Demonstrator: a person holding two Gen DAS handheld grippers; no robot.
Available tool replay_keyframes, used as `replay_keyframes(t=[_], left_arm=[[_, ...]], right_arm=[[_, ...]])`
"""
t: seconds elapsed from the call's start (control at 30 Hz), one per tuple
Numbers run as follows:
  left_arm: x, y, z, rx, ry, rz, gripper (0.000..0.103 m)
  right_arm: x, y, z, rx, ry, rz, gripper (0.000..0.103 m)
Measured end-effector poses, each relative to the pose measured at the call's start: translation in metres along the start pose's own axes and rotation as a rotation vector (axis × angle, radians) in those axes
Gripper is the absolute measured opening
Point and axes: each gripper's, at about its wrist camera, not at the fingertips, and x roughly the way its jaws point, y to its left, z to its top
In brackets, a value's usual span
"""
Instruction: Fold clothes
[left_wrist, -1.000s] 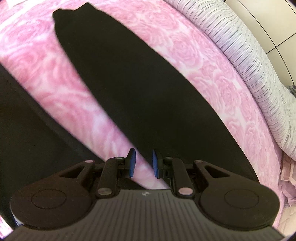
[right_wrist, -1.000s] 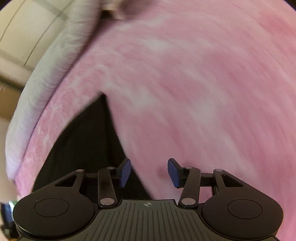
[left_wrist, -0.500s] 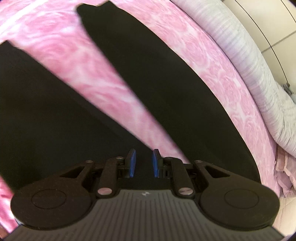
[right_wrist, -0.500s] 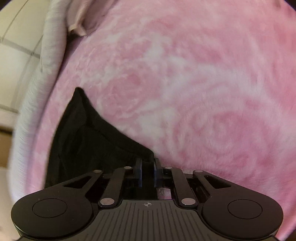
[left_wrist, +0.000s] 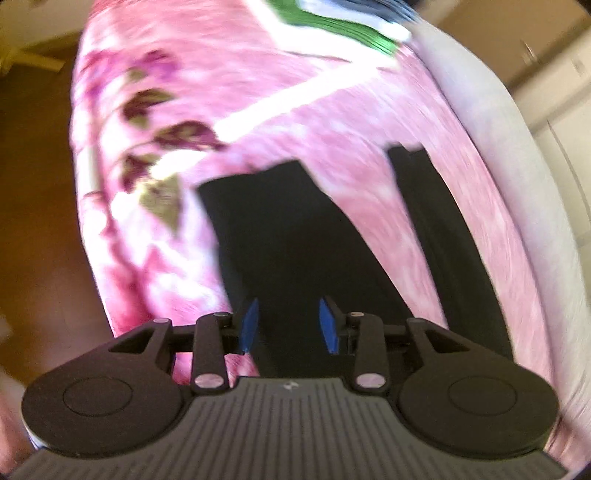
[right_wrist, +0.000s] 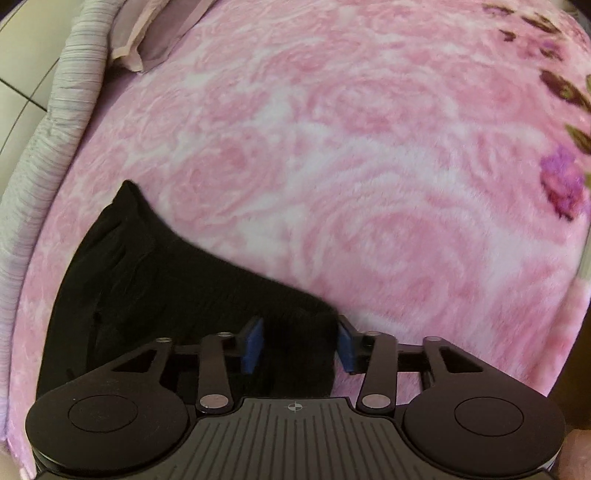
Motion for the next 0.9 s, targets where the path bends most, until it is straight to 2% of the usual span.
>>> replay_keyframes(t=[0.07, 0.13, 0.23, 0.3, 0.33, 0.37, 0.47, 0.53, 0.57, 0.6, 0.63, 0.67, 0.77, 0.83, 0.9], left_arm=[[0.010, 0.010, 0.006, -0.047, -0.014, -0.023, 0.032], [0.026, 0.012, 0.010, -0.043, 0.011, -0.005, 0.032], [0.041, 0.006, 0.011, 0.048, 0.025, 0.043, 0.019], [0.040, -0.002, 0.011, 0.149, 0.017, 0.065, 0.000], [0.039, -0.004, 0.012, 0.195, 0.016, 0.064, 0.000], [0.036, -0.006, 0.013, 0.233, 0.013, 0.067, 0.000], [0.025, -0.010, 0.018, 0.289, 0.006, 0.041, 0.000], [0.019, -0.008, 0.023, 0.292, 0.022, 0.005, 0.000], [0.019, -0.005, 0.025, 0.276, 0.023, 0.013, 0.002], [0.020, 0.001, 0.026, 0.254, 0.015, 0.034, 0.011], [0.020, 0.007, 0.027, 0.218, 0.008, 0.048, 0.029], [0.021, 0.013, 0.029, 0.171, 0.000, 0.055, 0.033], [0.024, 0.032, 0.031, 0.025, -0.006, -0.009, 0.034], [0.029, 0.035, 0.032, -0.011, -0.004, -0.030, 0.034], [0.040, 0.031, 0.032, 0.008, 0.004, -0.010, 0.030]], right_arm=[[0.000, 0.002, -0.003, 0.024, -0.012, -0.001, 0.049], [0.004, 0.006, -0.004, 0.032, -0.027, -0.013, 0.049], [0.005, 0.013, -0.003, 0.004, -0.023, -0.049, 0.049], [0.006, 0.017, -0.003, -0.025, -0.019, -0.088, 0.030], [0.005, 0.019, -0.003, -0.047, -0.017, -0.120, 0.019], [0.004, 0.021, -0.004, -0.063, -0.020, -0.132, 0.015], [-0.005, 0.025, -0.007, -0.099, -0.036, -0.131, 0.013], [-0.009, 0.024, -0.009, -0.107, -0.049, -0.118, 0.013], [-0.011, 0.024, -0.010, -0.109, -0.055, -0.110, 0.013], [-0.011, 0.023, -0.011, -0.107, -0.056, -0.106, 0.014], [-0.009, 0.022, -0.012, -0.103, -0.053, -0.105, 0.015], [-0.007, 0.021, -0.013, -0.099, -0.051, -0.103, 0.019], [-0.005, 0.013, -0.016, -0.025, -0.041, -0.064, 0.039], [-0.004, 0.011, -0.018, 0.002, -0.037, -0.029, 0.045], [-0.001, 0.011, -0.022, 0.004, -0.046, -0.035, 0.046]])
